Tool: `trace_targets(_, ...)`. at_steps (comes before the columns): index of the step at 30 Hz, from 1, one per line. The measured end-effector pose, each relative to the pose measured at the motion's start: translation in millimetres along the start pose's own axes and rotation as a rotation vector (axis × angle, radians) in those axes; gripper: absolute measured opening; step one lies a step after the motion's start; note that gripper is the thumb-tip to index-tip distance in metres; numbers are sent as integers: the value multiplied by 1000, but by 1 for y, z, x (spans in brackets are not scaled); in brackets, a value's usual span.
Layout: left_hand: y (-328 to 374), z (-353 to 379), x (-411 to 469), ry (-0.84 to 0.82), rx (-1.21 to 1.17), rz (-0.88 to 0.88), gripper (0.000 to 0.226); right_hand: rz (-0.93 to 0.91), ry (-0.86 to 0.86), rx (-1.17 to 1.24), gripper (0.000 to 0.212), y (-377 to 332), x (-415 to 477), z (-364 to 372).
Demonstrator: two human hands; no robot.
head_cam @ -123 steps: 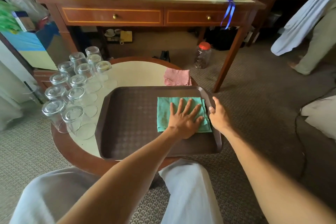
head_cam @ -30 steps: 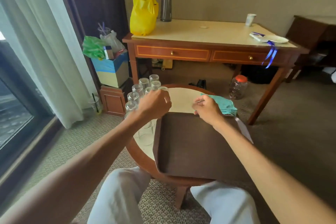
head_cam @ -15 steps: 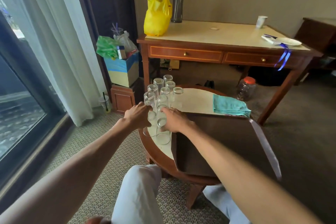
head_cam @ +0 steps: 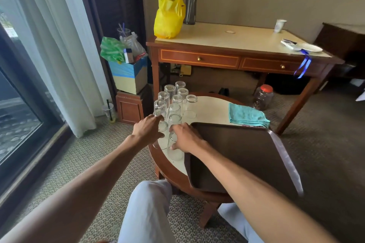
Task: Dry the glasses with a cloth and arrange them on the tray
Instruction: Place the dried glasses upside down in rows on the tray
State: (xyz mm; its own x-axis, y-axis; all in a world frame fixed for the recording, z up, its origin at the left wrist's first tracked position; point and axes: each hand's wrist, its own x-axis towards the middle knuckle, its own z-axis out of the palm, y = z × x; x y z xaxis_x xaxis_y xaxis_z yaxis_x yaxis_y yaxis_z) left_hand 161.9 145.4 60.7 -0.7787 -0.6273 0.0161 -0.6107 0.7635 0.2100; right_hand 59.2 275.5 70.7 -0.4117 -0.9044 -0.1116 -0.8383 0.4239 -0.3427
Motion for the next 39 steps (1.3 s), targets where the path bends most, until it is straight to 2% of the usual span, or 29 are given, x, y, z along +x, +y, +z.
trace_targets(8, 0, -2, 9, -54, -70, -57, 72, 7, 72, 169, 67, 15, -10, -39)
trace_targets(11, 7, -6, 10, -83, -64, -89, 76, 43, 99, 154, 63, 30, -17, -59)
trace_targets(17, 33, -25, 1, -96, 111, -106, 71, 129, 148, 103, 57, 69, -45, -94)
trace_targets(21, 55, -50, 1, -89, 46, -43, 71, 212, 179, 84, 55, 101, -61, -111)
trace_targets(26, 88, -61, 6, -39, -79, 31, 64, 284, 265, 97, 48, 124, -65, -112)
trace_targets(31, 125, -43, 25, 28, -193, 48, 59, 328, 258, 129, 53, 146, -55, -99)
trace_targets(39, 141, -3, 65, 11, -141, 21, 63, 336, 203, 169, 58, 170, -24, -79)
